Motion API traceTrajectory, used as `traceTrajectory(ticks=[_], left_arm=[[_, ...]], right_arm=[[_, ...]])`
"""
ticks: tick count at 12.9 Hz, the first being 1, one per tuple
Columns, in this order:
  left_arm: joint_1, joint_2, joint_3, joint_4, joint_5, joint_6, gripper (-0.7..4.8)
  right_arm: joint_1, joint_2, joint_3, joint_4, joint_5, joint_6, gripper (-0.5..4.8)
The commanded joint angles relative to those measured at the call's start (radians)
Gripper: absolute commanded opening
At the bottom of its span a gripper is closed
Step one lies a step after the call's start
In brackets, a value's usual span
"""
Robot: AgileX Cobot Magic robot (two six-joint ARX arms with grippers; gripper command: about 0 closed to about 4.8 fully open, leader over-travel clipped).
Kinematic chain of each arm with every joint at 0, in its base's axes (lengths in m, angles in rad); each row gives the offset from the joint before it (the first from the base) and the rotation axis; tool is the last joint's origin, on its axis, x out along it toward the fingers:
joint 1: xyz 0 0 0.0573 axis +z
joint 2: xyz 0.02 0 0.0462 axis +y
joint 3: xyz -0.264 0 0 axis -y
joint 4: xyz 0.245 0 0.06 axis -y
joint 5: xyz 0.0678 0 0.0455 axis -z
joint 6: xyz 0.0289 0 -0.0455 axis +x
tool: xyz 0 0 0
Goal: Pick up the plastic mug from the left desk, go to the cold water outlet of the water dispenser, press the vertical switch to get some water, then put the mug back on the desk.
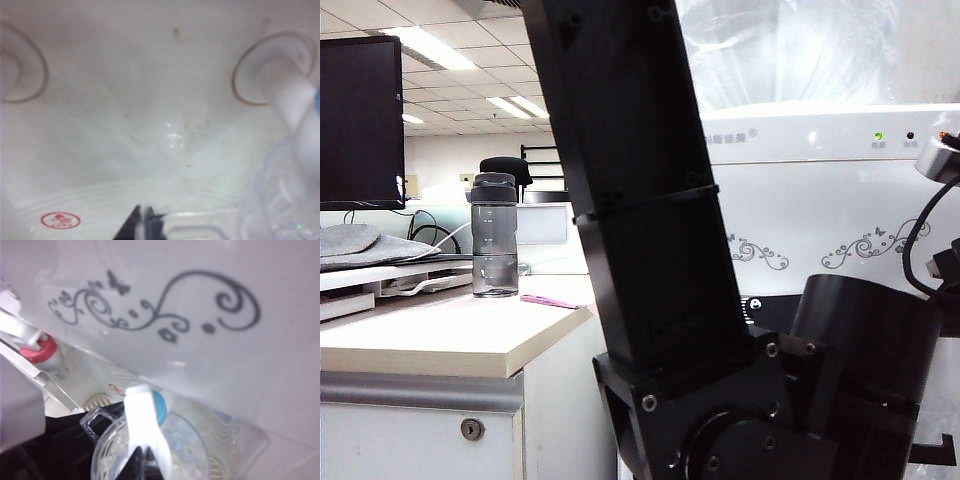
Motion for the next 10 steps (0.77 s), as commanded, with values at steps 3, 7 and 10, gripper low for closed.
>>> traceTrajectory(ticks=[3,7,10], left_arm=[[-0.002,-0.005,0.005,0.028,-0.003,0.000,-0.04],[-0.002,-0.005,0.005,0.028,-0.003,0.000,-0.04],[-0.002,-0.005,0.005,0.027,-0.003,0.000,-0.04]], right_arm=[[0.000,0.006,-0.004,-0.055,0.011,-0.003,-0.01],[0.000,-0.017,-0.001,-0.039,0.002,-0.002,-0.01],[0.000,-0.100,-0.001,-0.052,0.000,0.010,-0.01]])
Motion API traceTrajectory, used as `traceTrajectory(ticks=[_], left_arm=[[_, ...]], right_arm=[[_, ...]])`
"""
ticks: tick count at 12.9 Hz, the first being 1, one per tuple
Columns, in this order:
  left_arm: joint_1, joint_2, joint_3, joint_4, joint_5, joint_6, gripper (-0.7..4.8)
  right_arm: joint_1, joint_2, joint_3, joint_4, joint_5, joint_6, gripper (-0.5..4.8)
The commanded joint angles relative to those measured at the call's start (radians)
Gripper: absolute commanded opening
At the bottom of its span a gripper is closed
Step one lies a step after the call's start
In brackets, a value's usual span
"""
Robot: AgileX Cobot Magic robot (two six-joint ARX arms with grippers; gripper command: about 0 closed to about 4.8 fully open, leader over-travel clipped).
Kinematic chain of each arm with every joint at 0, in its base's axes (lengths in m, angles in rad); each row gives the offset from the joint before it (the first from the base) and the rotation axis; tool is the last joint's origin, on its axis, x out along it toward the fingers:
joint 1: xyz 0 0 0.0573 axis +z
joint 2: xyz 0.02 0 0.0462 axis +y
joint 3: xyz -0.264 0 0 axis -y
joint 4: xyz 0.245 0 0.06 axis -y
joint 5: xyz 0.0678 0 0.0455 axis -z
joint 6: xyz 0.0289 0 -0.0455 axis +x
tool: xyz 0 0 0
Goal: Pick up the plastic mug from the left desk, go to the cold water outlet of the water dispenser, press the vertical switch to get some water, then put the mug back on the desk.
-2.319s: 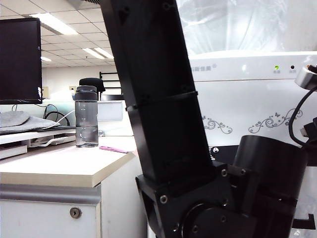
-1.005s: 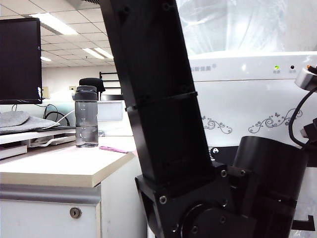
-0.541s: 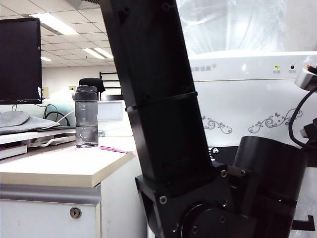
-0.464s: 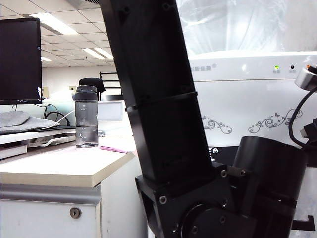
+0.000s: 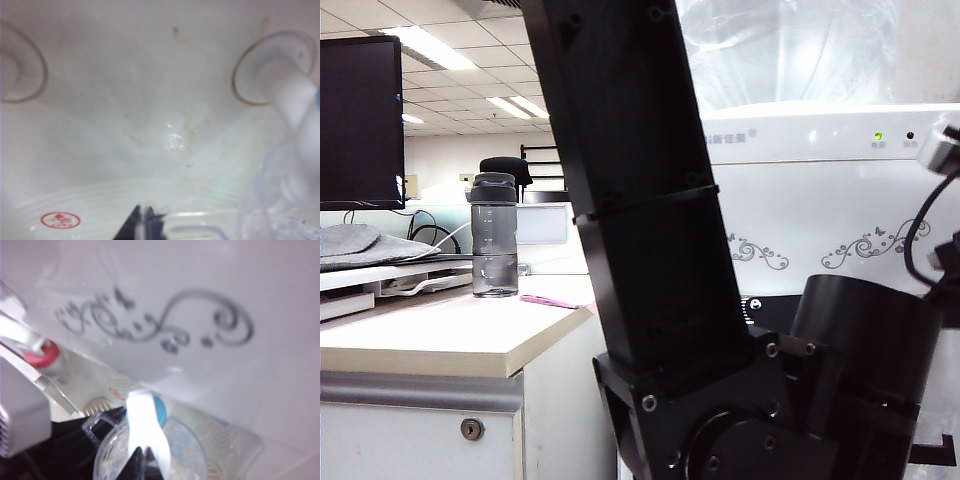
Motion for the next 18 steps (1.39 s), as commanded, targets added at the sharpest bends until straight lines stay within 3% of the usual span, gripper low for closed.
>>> traceTrajectory(ticks=[1,9,18], left_arm=[[-0.002,-0.005,0.005,0.028,-0.003,0.000,-0.04],[-0.002,-0.005,0.005,0.028,-0.003,0.000,-0.05],[-0.006,-0.005,-0.001,-0.014,0.053,0.001,-0.05]], right_arm=[[0.000,-0.094,0.000,-0.052,0.003,0.012,-0.01],[0.000,-0.387,0.016,-0.179,0.052,0.024,-0.01],[-0.001,-0.439,0.143,-0.229,0.114,0.020,-0.01]])
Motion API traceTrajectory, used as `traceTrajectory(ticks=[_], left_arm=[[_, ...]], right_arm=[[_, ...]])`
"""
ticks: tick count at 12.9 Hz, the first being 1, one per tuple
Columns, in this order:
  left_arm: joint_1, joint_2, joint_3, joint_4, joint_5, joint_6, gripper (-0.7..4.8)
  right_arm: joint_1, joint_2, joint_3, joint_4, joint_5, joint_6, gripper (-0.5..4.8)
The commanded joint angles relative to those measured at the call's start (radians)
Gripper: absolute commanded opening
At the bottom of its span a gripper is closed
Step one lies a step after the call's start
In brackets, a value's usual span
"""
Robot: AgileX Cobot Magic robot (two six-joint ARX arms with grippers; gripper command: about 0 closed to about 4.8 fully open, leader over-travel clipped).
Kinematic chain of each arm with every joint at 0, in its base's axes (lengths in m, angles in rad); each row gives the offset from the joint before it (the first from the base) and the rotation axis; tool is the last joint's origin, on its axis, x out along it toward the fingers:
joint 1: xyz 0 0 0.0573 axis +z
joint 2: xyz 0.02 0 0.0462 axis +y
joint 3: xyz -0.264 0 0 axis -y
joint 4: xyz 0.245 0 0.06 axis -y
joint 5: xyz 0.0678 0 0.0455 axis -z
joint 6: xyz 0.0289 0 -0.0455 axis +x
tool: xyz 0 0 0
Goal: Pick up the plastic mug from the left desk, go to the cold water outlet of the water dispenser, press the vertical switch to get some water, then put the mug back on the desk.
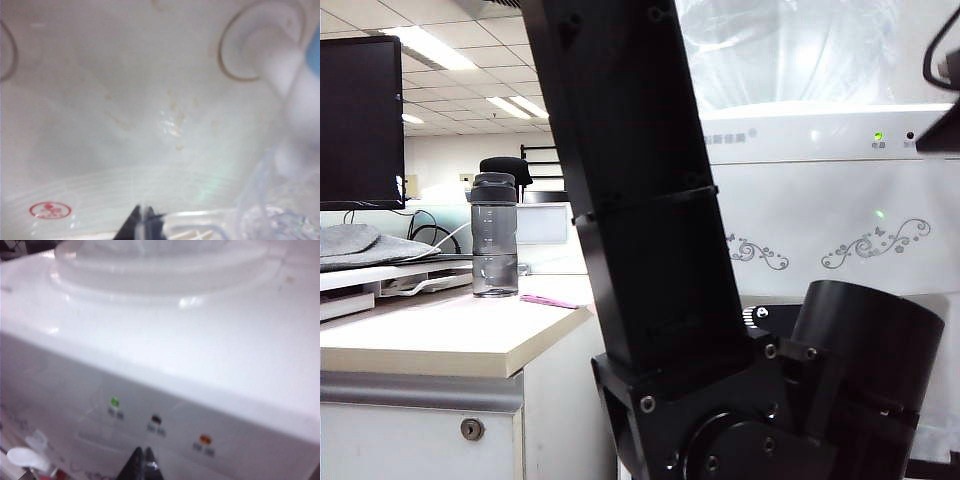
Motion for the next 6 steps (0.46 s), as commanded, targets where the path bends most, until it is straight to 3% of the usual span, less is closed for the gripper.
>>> traceTrajectory(ticks=[1,6], left_arm=[[-0.006,-0.006,0.002,0.018,0.004,-0.002,-0.05],[-0.008,-0.006,-0.009,0.018,0.008,0.006,-0.05]], right_arm=[[-0.001,-0.003,0.018,0.011,0.039,-0.003,-0.01],[-0.034,-0.003,0.019,0.011,0.038,-0.003,-0.01]])
